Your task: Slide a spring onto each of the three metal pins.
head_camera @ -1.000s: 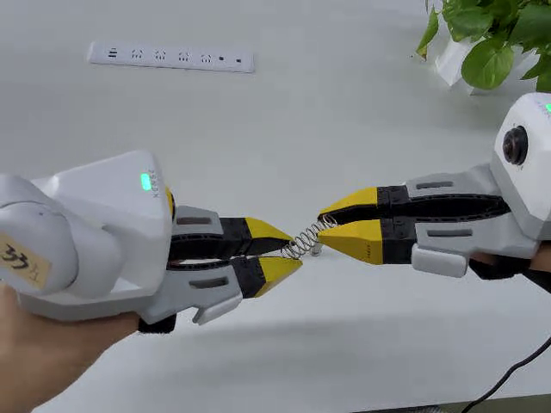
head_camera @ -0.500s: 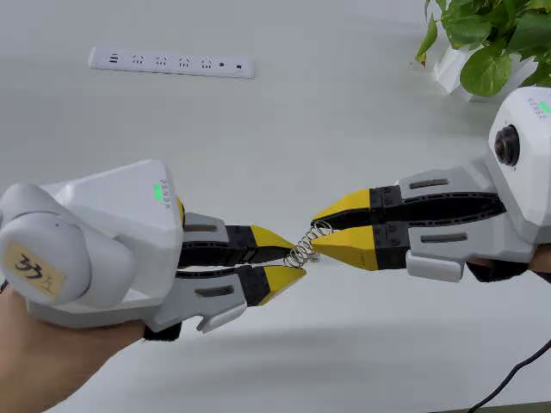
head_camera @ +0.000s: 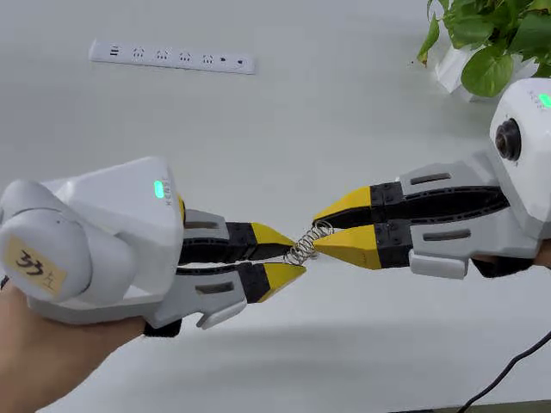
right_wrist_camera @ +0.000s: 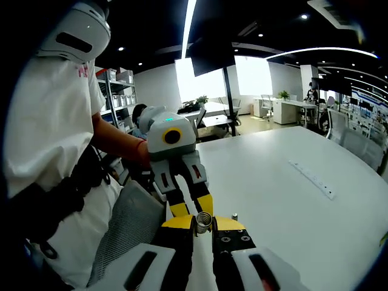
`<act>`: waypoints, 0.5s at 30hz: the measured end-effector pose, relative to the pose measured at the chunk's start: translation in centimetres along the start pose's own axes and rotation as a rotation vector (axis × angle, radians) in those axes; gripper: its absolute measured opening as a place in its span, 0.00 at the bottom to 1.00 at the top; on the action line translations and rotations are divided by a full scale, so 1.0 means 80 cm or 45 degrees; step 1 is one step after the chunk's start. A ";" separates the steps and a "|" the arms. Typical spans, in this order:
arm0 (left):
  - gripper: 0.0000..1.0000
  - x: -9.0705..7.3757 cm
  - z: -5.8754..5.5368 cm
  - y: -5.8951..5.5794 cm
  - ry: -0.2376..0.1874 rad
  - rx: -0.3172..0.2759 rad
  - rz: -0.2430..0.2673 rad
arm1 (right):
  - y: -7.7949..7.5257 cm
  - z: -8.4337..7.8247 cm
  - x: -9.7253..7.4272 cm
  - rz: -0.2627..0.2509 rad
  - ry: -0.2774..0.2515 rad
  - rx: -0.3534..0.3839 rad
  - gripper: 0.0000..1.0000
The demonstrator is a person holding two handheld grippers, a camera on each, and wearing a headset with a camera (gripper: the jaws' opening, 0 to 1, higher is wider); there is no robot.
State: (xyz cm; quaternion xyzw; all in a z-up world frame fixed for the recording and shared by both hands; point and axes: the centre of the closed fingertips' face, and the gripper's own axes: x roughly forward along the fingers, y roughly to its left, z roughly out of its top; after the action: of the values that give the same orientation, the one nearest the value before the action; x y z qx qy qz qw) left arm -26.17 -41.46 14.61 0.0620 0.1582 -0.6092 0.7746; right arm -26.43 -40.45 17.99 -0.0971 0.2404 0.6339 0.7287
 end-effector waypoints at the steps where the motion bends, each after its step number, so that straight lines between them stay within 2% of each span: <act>1: 0.06 0.000 0.000 0.000 -0.001 0.000 0.000 | -0.001 -0.001 -0.001 0.001 0.003 0.000 0.07; 10: 0.06 0.001 0.000 0.000 -0.010 -0.005 0.000 | 0.003 -0.005 0.002 0.027 0.056 -0.001 0.15; 15: 0.06 0.002 -0.003 -0.001 -0.006 -0.002 -0.003 | 0.001 -0.015 -0.001 0.076 0.220 -0.118 0.21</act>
State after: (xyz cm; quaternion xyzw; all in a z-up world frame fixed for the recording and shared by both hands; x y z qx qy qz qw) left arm -26.23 -41.55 14.38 0.0598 0.1571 -0.6101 0.7743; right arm -26.78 -41.03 17.02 -0.1776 0.2757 0.6551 0.6807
